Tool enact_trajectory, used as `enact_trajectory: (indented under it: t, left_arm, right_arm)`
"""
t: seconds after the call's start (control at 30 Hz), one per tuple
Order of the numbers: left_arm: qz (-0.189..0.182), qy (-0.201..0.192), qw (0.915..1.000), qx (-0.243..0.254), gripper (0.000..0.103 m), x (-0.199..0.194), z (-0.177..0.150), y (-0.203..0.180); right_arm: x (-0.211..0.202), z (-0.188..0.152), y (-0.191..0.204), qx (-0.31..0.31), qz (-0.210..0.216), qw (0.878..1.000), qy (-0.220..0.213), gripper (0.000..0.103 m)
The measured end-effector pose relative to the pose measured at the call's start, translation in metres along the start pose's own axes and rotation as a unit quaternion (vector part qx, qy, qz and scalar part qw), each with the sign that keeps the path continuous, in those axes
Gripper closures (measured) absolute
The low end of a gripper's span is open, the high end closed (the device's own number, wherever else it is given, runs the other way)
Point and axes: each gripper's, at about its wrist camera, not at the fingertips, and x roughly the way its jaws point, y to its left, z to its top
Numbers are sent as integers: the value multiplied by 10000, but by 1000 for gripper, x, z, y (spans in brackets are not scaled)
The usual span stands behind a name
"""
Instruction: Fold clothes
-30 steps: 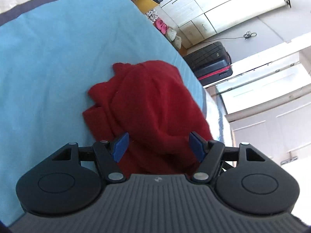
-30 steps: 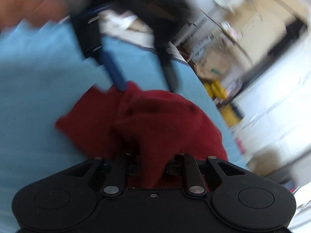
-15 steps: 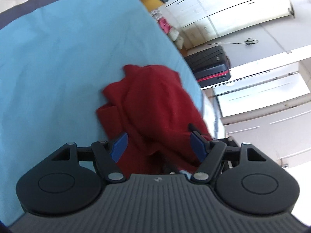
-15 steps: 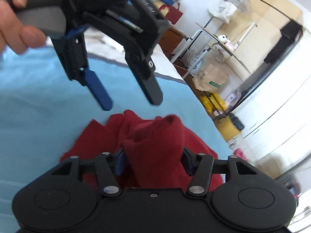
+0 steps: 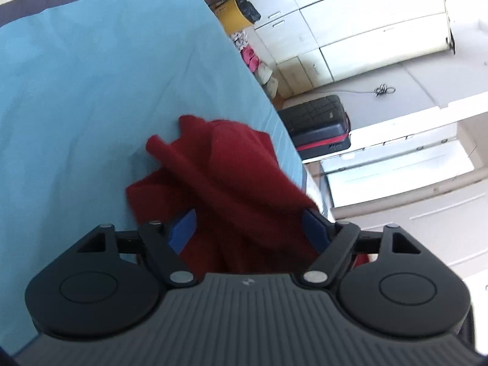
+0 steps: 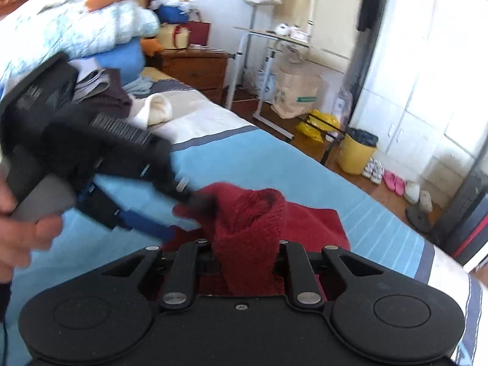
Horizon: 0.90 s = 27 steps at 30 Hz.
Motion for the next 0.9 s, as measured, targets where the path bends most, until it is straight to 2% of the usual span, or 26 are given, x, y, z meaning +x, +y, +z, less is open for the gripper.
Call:
enact_trajectory:
  t: [0.13,0.23,0.3,0.37,0.4,0.43,0.47,0.6,0.73,0.8,0.9]
  left_arm:
    - [333,47,9993,160,28,5,-2,0]
    - [446,96,9978,474,30,6,-6,-8]
    - [758,56,9948,679,33,8,-11,-11]
    - [1486,130,9831,1061,36,13,-18,-15]
    - [1846,166,9747,1249,34,16,-22,-17]
    - [2181,215,9655,1408,32,18,-26,-18]
    - [2358,305,9610,1413,32,20,-29,-17]
    - [2157,264,9702,1073,35,5,-28,-18]
    - [1631,-96,9766,1399,34,-14,-31,-37]
    - [1179,-89,9820,1475,33,-13,-32,-42]
    - [962,166,9831,1546,33,3,-36,-43]
  right_arm:
    - [8,-15,23,-626,46,9980,75,77]
    - [4,-31,46,-1280,154,9916,74,67]
    - [-3,-40,62,-1781,275,9836,-1,52]
    - [-14,-47,72,-2043,465,9778,22,51]
    - [-20,-49,73,-2065,560,9768,69,51]
    - [-26,-47,66,-1877,604,9803,113,51]
    - [-32,-46,59,-1688,648,9834,158,51]
    - [-56,-39,31,-929,817,9918,336,41]
    - [-53,-33,-5,-424,350,9980,323,41]
    - [-44,-33,-19,-151,133,9992,348,41]
    - [-19,-33,-34,-36,-312,9985,451,40]
